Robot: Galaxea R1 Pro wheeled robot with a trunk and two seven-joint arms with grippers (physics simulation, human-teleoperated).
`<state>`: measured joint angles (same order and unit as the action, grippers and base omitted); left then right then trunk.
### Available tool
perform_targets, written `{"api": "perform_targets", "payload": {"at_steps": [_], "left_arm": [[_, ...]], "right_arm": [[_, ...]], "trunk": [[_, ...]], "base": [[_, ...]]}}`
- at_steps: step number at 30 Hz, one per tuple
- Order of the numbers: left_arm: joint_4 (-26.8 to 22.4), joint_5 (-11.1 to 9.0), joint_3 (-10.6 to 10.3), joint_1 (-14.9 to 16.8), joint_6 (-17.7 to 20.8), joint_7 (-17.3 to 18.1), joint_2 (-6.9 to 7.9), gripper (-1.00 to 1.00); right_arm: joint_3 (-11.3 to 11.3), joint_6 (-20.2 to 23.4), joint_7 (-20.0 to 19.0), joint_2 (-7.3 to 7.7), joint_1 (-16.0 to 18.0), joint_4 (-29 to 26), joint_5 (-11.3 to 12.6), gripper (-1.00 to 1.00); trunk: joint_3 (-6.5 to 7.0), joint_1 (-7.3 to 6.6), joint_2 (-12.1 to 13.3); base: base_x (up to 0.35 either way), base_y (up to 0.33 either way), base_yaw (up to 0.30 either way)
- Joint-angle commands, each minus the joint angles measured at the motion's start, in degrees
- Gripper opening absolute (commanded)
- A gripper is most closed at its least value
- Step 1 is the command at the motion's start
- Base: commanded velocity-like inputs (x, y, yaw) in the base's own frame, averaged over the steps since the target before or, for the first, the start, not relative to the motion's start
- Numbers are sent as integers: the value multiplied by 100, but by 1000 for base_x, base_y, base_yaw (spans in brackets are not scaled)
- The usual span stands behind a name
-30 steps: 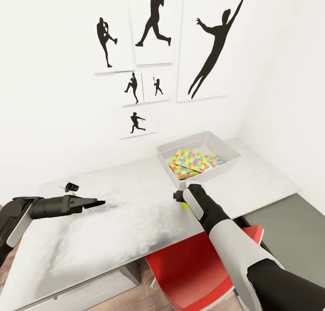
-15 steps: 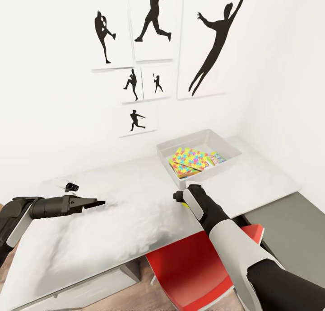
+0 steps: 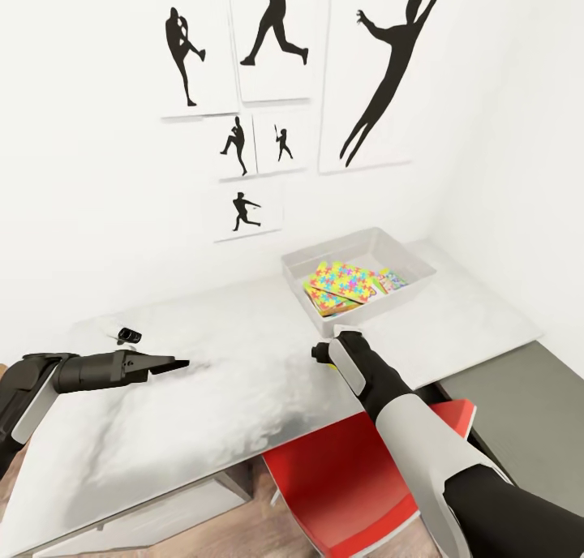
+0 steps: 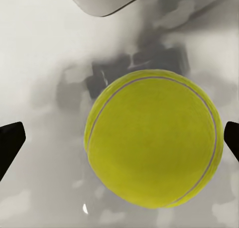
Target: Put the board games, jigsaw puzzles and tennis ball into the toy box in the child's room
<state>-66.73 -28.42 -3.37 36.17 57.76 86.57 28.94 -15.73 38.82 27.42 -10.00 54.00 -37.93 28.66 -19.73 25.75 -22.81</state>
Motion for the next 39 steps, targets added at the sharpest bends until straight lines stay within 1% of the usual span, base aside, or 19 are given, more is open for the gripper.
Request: {"api": "perform_targets", "payload": {"at_steps": [1,6,7,24,25,27,30,39], "left_arm": [[1,-14,-14,5,60,18,7,100],[2,-12,-14,6,60,18,7,100],[2,-12,-14,6,60,18,7,100],[52,-14,-8,6,60,18,7,100],[53,-14,16,7,60,18,7,100],[65,-14,133,6,60,18,7,100],[118,-14,223,4,60,18,7,100],[134,-6,249,6,60,18,7,100]], "right_arm": [[-12,11,53,0,5,-4,52,100],[-15,11,53,0,-2,2,52,100],[-14,11,53,0,-2,2,52,-100],[-13,11,47,7,-4,0,60,-100],[-11,11,46,7,-4,-3,60,-100],[-9,11,45,7,-3,-10,60,-100],[-14,11,45,7,-4,-14,60,-100],[-17,20,36,7,-11,-39,60,-100]], "trunk": [[-11,3,-11],[-12,3,-11],[-13,3,-11],[-13,3,-11],[-13,3,-11],[-13,3,-11],[-4,3,-11],[72,3,-11]], "base": [[0,0,0],[0,0,0],[0,0,0],[0,0,0],[0,0,0],[0,0,0],[0,0,0],[0,-113,0]]}}
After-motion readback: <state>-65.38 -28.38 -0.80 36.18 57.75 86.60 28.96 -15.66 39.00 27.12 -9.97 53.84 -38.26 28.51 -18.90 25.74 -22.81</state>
